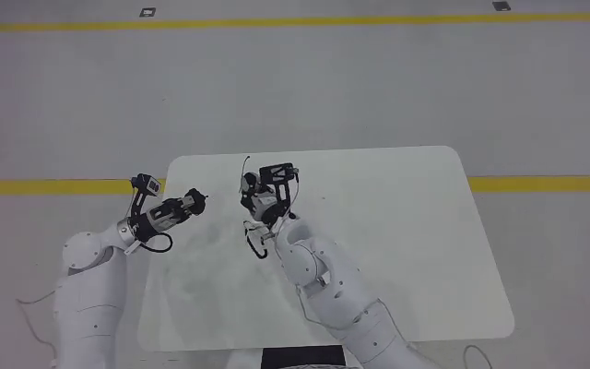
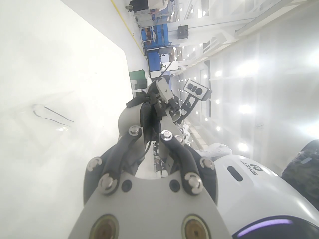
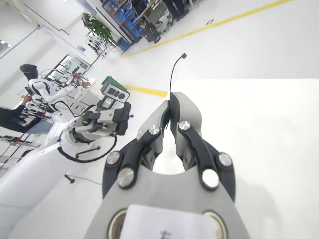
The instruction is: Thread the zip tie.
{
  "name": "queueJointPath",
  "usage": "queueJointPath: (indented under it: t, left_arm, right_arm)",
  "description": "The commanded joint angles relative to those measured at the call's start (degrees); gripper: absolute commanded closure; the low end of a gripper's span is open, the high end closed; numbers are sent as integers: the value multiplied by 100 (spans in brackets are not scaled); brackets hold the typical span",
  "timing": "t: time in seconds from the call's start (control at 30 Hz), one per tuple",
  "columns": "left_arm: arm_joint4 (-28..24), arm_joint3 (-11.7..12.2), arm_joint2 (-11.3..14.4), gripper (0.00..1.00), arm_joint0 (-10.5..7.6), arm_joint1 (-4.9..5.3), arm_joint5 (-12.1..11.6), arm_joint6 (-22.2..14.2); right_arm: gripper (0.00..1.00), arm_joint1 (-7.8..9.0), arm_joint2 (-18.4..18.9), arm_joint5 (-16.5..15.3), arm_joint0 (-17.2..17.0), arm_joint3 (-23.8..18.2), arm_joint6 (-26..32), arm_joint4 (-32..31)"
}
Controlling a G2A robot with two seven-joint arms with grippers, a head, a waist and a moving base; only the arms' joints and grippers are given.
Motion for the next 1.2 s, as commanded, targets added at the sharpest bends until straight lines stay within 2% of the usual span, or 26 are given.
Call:
queueJointPath:
  t: [0.0, 0.07, 0.17, 0.53, 0.6, 0.8, 1.07, 1.17]
  left_arm:
    - [0, 0, 0, 100, 0, 0, 0, 0]
    - [0, 0, 0, 100, 0, 0, 0, 0]
    - [0, 0, 0, 100, 0, 0, 0, 0]
    - [0, 0, 0, 100, 0, 0, 0, 0]
    - [0, 0, 0, 100, 0, 0, 0, 0]
    - [0, 0, 0, 100, 0, 0, 0, 0]
    - [0, 0, 0, 100, 0, 0, 0, 0]
    - [0, 0, 0, 100, 0, 0, 0, 0]
  right_arm:
    - [100, -51, -171, 64, 127, 126, -336, -11]
    - [100, -93, -329, 98, 251, 280, -457, -70]
    - [100, -151, -494, 145, 456, 513, -243, 7]
    - [100, -153, -503, 156, 473, 530, -227, -10]
    - [100, -143, -537, 170, 424, 507, -499, -205]
    - [100, -225, -852, 670, 286, 692, -1590, -601]
    - [100, -293, -1369, 903, 547, 1371, -2579, -69]
    - [100, -323, -1580, 1078, 667, 1538, -2686, 106]
